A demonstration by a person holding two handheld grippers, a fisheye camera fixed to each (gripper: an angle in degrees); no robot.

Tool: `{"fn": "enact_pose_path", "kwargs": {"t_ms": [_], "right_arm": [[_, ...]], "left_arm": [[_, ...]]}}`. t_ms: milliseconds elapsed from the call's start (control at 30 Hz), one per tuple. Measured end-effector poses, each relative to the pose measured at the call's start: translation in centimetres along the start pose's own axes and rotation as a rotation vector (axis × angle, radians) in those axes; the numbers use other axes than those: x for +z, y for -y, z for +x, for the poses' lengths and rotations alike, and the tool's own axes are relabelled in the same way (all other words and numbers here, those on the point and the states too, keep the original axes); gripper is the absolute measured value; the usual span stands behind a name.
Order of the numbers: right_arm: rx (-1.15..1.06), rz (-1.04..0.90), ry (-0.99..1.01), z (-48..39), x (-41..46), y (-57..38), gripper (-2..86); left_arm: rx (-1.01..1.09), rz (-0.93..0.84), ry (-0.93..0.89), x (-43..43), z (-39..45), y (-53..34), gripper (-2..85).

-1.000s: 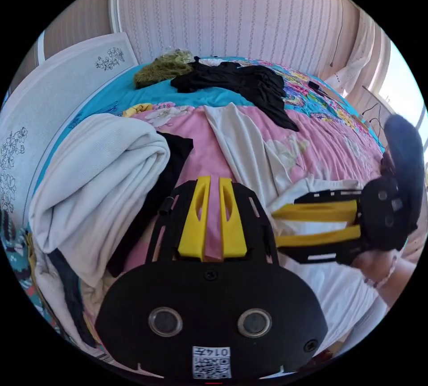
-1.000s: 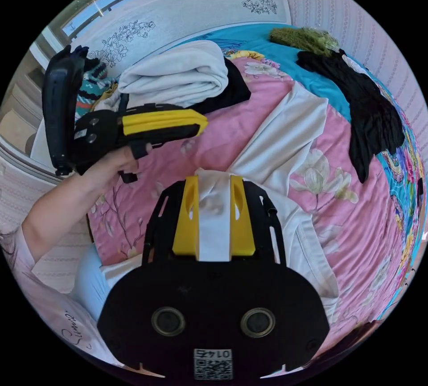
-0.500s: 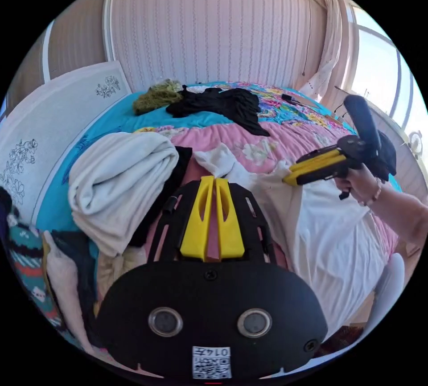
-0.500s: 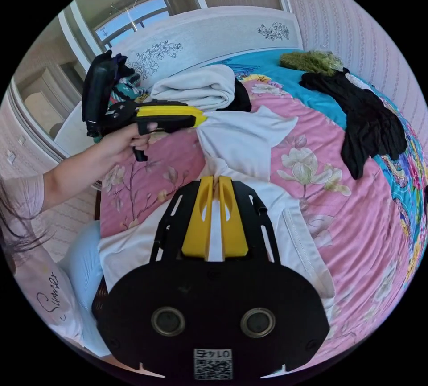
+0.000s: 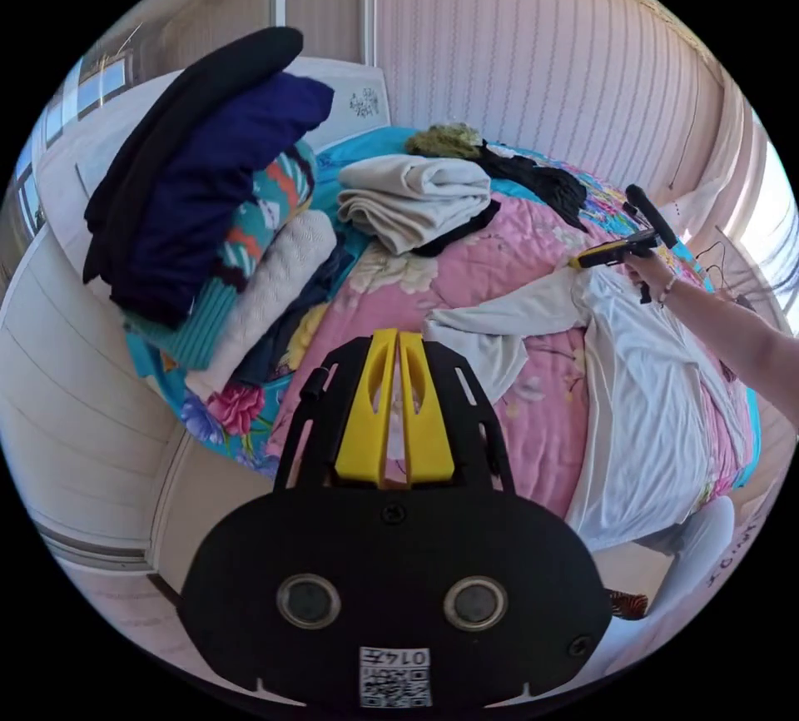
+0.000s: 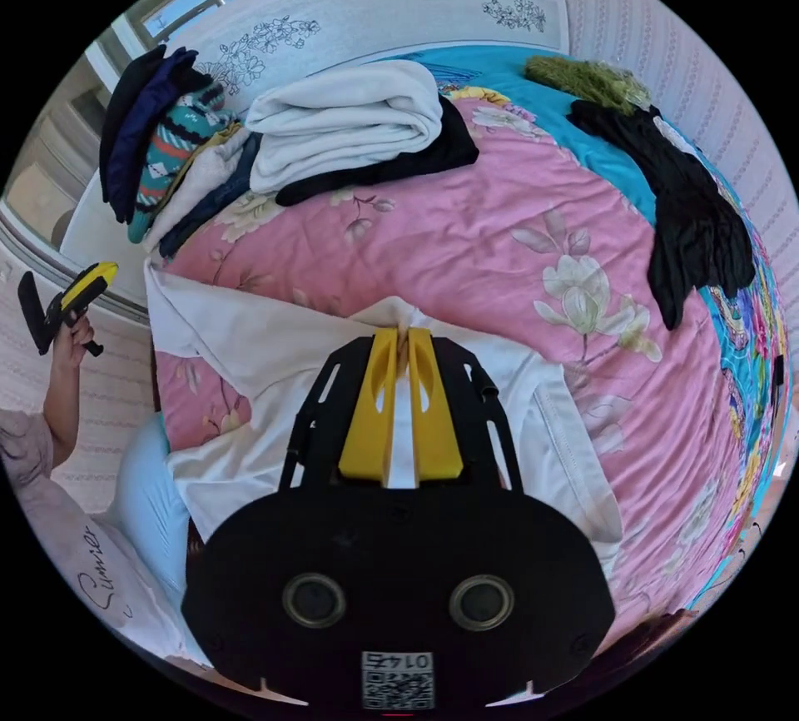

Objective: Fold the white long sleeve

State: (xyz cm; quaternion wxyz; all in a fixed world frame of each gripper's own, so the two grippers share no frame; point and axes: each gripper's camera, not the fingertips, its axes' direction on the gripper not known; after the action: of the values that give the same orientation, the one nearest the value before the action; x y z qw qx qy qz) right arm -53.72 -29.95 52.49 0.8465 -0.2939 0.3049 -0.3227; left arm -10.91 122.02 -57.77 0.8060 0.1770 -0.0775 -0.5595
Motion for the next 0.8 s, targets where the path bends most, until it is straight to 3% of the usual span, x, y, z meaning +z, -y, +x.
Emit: {"fn": "enact_pose_path", "kwargs": {"t_ms": [100,267,367,433,500,633,800], "right_arm": [[0.028,0.019,-0.030,-1.1,-2.0,0.5,6.5],[-0.204,0.125,0.055,-8.7,-5.1,-0.2,7.5],[-0.316,0.156,0.254,-13.4,-4.1,-0.5,8.8],[-0.303,0.067,0.208,-14.7,-1.5,0.7,8.7],[-0.275,-0.020,0.141,-14.4,0.1,1.9,7.0],[-0.259,0.069,0.232,-13.1,-4.1,3.4,1.6],[-0.327,0.126,0.280,-13.0,-9.2,6.1,0.4]], "left_arm": [[-0.025,-0.007,-0.069,-0.3,-1.3,-1.7,1.6],[-0.044,-0.048,-0.281,2.8,-0.3,-2.2,7.5],[0.037,-0.048,-0.177,4.2,2.0,-1.5,7.4],[0.066,-0.059,-0.099,5.0,2.0,-1.7,4.2],[0.045,-0.047,-0.159,4.3,0.6,-2.0,1.8],[0.016,0.004,-0.339,-1.3,-3.7,-2.4,-0.5],[0.063,0.058,-0.412,-8.3,-7.8,-2.5,-0.9]]}}
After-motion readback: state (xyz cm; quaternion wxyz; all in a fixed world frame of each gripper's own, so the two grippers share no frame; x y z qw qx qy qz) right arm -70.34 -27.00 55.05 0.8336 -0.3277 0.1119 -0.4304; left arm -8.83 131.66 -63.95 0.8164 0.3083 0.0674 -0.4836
